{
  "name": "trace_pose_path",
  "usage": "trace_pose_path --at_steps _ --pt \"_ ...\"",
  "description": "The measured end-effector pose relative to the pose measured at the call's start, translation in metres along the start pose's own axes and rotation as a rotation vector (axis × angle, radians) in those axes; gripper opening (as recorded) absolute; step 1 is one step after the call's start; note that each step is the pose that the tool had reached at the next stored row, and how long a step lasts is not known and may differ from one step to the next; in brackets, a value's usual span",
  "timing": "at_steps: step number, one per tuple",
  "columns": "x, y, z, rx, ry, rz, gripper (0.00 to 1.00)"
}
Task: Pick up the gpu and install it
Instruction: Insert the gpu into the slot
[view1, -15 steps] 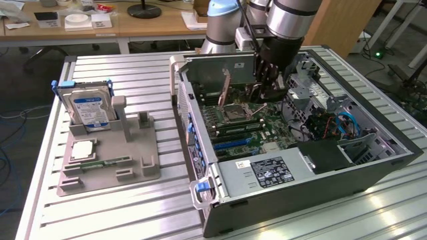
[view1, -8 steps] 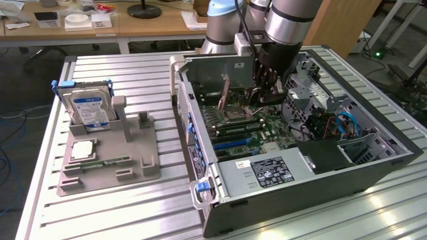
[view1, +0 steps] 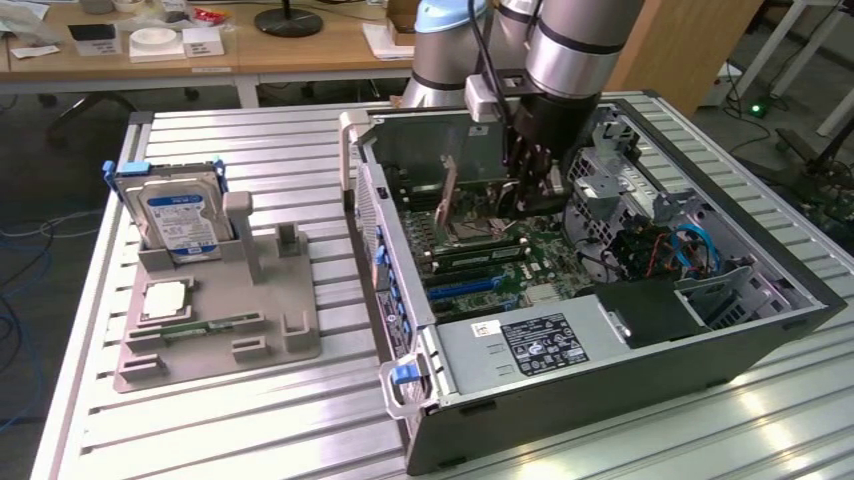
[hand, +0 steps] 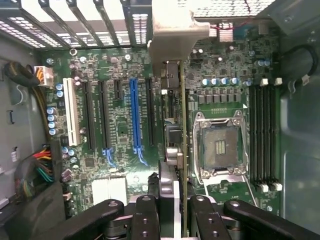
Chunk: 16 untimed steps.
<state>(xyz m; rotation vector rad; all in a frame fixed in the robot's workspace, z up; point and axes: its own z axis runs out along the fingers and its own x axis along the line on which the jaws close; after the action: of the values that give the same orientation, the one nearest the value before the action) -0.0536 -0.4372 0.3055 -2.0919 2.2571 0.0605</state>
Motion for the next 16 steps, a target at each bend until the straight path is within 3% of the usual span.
trace_pose_path --at_steps 6,16 --pt "0.006 0.0013 0.0013 -0.0014 -0.0005 -0.021 0.28" --pt "0.015 0.0104 0.0092 -0.0027 -0.0006 -0.036 0.28"
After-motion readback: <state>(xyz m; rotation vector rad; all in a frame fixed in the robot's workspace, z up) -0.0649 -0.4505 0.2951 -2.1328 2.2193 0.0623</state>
